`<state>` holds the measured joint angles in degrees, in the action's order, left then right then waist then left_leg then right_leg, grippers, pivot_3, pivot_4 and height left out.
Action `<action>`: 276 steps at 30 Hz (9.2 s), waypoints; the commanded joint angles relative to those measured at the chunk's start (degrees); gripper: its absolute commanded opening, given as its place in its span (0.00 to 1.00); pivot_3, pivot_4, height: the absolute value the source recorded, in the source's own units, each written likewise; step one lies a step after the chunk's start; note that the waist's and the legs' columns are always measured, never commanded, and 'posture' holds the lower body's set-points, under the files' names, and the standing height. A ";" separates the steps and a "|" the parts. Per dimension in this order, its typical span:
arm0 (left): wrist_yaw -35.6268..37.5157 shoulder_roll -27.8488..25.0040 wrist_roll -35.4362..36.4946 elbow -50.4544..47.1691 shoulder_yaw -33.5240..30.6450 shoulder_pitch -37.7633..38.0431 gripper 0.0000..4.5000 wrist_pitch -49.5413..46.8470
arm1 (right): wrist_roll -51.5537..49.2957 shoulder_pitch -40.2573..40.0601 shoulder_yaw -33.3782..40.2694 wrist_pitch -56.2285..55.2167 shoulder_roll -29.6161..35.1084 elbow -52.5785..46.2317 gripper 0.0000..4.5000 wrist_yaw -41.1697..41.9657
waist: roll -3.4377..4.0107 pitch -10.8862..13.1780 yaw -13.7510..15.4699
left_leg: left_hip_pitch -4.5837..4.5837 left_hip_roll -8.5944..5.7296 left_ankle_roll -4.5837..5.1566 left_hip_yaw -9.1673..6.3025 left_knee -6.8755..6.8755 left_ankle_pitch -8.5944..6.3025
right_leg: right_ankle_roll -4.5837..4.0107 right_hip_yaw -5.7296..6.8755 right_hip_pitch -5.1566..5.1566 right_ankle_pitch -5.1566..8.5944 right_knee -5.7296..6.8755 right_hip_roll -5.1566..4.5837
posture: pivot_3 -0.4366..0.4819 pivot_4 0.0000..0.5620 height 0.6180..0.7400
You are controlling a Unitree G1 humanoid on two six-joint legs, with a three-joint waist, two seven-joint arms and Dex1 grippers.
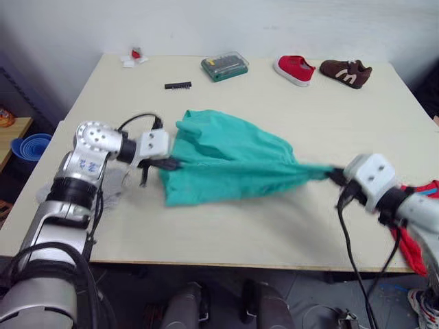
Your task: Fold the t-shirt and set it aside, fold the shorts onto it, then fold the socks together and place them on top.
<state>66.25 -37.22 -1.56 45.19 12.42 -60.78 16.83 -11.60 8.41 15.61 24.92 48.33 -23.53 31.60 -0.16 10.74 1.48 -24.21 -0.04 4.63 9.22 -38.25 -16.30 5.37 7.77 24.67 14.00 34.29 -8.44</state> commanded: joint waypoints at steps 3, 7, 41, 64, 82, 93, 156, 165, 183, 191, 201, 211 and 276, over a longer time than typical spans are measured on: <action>-32.95 5.06 -5.61 14.78 -6.10 -15.67 0.00 12.74 | 8.49 6.58 6.07 -6.74 1.40 6.57 0.01 -9.75 | -0.02 0.01 -0.04 | -0.05 -0.09 0.11 -0.05 0.09 0.02 | 0.03 0.01 0.06 -0.02 0.02 -0.03 | 0.48 0.27 1.00; -51.58 5.92 -9.20 20.30 -7.37 -26.93 0.00 21.42 | 18.91 11.77 7.52 -17.83 3.22 9.37 0.01 -20.52 | -0.07 0.05 -0.35 | -0.20 -0.19 0.39 0.12 0.18 0.14 | 0.05 0.09 0.14 -0.02 0.18 0.12 | 0.48 0.27 1.00; 26.25 -54.31 41.05 -53.65 -6.52 46.96 0.00 -35.34 | -21.56 -25.10 -7.50 5.56 5.27 -20.54 0.01 23.77 | -0.61 0.21 -1.60 | 0.91 0.25 -0.63 0.11 0.43 -0.59 | -0.28 -0.22 -0.42 0.80 0.26 0.24 | 0.48 0.27 1.00; -4.51 4.94 0.61 23.46 9.83 -27.31 0.00 8.29 | -40.60 -22.76 7.88 17.61 -5.69 -11.76 0.01 8.12 | -0.96 -0.09 0.00 | -0.47 0.70 0.24 0.52 -0.84 -0.81 | -0.27 -0.08 0.46 0.37 0.48 0.86 | 0.48 0.27 1.00; -32.35 20.01 -17.06 33.00 7.98 -26.00 0.28 6.54 | -31.93 -15.06 5.44 16.97 -11.45 -7.60 0.06 -4.29 | -1.04 -0.04 -0.18 | -0.39 0.73 0.32 0.80 -0.94 -0.79 | 0.01 -0.46 0.69 0.21 0.51 0.68 | 0.48 0.27 1.00; -27.54 13.40 -12.35 31.79 -2.53 -26.72 1.00 7.92 | -28.32 -16.34 9.27 14.98 -6.35 -12.78 0.89 -3.80 | -1.03 -0.04 -0.32 | -0.42 0.73 0.32 0.87 -0.96 -0.76 | -0.02 -0.19 0.77 0.23 0.67 0.74 | 0.48 0.27 1.00; 19.76 -20.29 14.18 -44.94 -2.37 34.57 0.00 -9.39 | 17.42 -3.27 -23.50 -63.90 11.27 18.77 0.00 18.08 | -0.90 0.04 -3.69 | 0.32 0.93 -0.05 0.84 -1.12 -0.65 | -0.12 -0.48 0.10 0.70 1.22 0.81 | 0.48 0.27 1.00; 8.97 -23.74 10.36 -59.70 -8.87 51.80 0.00 -13.29 | 16.14 4.03 -25.32 -73.70 11.62 29.79 0.00 20.86 | -0.78 0.09 -3.05 | 1.03 0.95 -0.82 0.81 -0.86 -1.05 | -0.67 -0.65 -0.18 1.12 1.40 0.65 | 0.48 0.27 1.00; 11.35 -22.74 32.33 -50.70 -17.07 41.51 0.75 -46.03 | 0.50 -16.40 -4.31 -41.64 12.53 6.33 0.73 17.58 | -0.66 0.14 -2.13 | 1.05 1.14 -1.15 0.60 -0.82 -0.90 | -0.91 -0.46 -0.18 1.31 1.64 0.81 | 0.48 0.27 1.00; 7.69 -7.65 26.98 -41.44 -7.36 23.49 0.54 -44.96 | -17.50 -20.28 4.99 -15.93 9.30 -6.64 0.52 15.80 | -0.65 0.12 -0.77 | 1.04 1.08 -1.05 0.58 -0.83 -0.85 | -0.85 -0.42 -0.26 1.28 1.59 0.84 | 0.48 0.27 1.00; 9.14 0.75 18.59 -33.28 -0.12 21.34 0.00 -33.82 | -25.25 -11.32 -3.43 1.03 3.42 -13.58 0.00 9.46 | -0.70 0.10 -1.30 | 0.99 1.16 -0.87 0.59 -0.84 -0.77 | -0.91 -0.38 -0.20 1.31 1.58 0.91 | 0.48 0.27 1.00; -0.77 9.48 6.18 -14.61 3.12 18.78 0.00 -19.93 | -1.62 0.50 -25.51 0.50 -10.41 2.84 0.00 -2.00 | -0.86 0.00 -1.32 | 0.84 1.07 -0.78 0.55 -0.86 -0.84 | -0.90 -0.28 -0.11 1.30 1.54 0.73 | 0.48 0.27 1.00; 12.77 11.43 16.42 -30.29 -0.95 17.46 0.71 -30.99 | -62.36 -37.19 11.36 28.19 -31.46 -22.90 1.00 -31.66 | -0.85 0.01 -1.62 | 1.02 1.15 -1.39 0.32 0.26 -0.62 | -1.15 -0.19 -0.09 1.37 1.10 0.95 | 0.48 0.27 1.00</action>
<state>79.45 -25.61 15.21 16.46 11.35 -43.94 -15.51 -70.77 -29.25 27.77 54.71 17.45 -47.42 2.06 -1.01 10.75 -0.14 -23.19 1.12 3.33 9.55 -37.97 -16.84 4.19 7.59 24.59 15.40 35.40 -7.47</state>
